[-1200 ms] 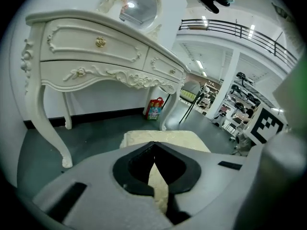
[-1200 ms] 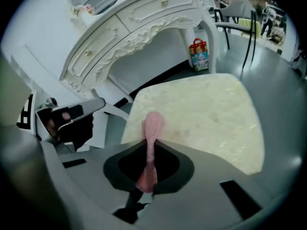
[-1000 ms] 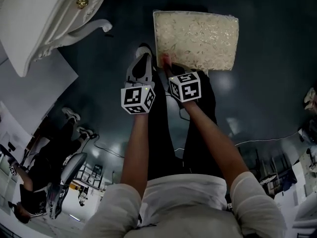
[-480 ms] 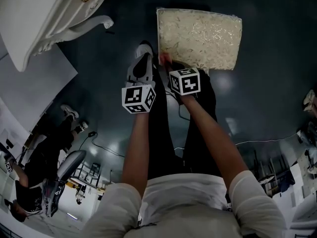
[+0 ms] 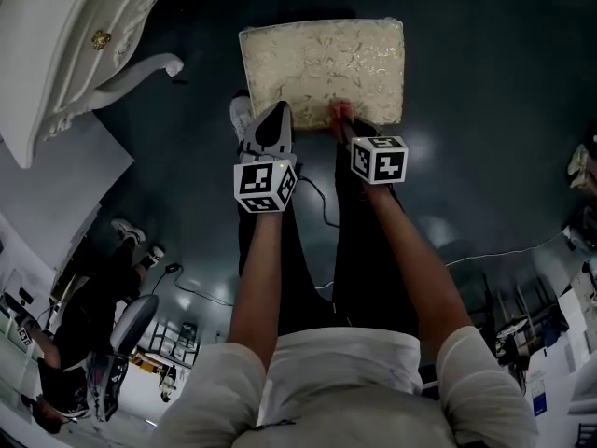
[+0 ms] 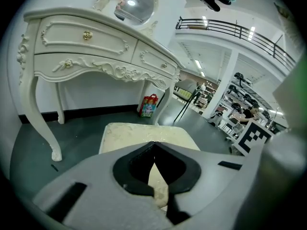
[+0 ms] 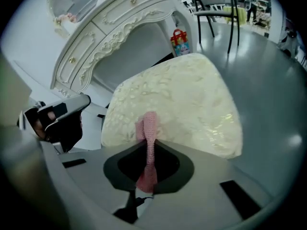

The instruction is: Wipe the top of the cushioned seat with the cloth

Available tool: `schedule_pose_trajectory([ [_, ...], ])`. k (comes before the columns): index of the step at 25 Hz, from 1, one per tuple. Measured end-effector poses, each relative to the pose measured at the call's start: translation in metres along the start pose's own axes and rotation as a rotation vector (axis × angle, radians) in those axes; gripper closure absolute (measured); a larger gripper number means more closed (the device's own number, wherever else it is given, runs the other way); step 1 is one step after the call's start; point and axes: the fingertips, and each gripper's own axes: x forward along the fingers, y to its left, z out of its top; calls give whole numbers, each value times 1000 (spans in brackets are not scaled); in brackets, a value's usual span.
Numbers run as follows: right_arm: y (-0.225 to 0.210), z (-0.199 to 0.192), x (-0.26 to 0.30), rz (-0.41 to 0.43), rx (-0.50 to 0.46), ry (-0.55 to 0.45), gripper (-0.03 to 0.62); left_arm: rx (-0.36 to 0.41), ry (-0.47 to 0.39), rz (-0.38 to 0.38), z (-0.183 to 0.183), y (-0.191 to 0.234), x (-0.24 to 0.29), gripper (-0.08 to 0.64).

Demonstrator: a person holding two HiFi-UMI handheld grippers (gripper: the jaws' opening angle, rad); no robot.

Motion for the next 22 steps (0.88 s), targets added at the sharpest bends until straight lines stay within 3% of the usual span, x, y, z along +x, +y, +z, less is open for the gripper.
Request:
schedule_pose_trajectory([
  [9,-103,9,-52,-113,61,-91,568,29,21,-64,-17,-74,36,546],
  [17,-127,10,-54,-168,76,-65,568,54,27,-72,-14,-97,39,546],
  [22,-148,3,-62,-246,179,-48,568,73,28,-79,4,-109,21,546],
])
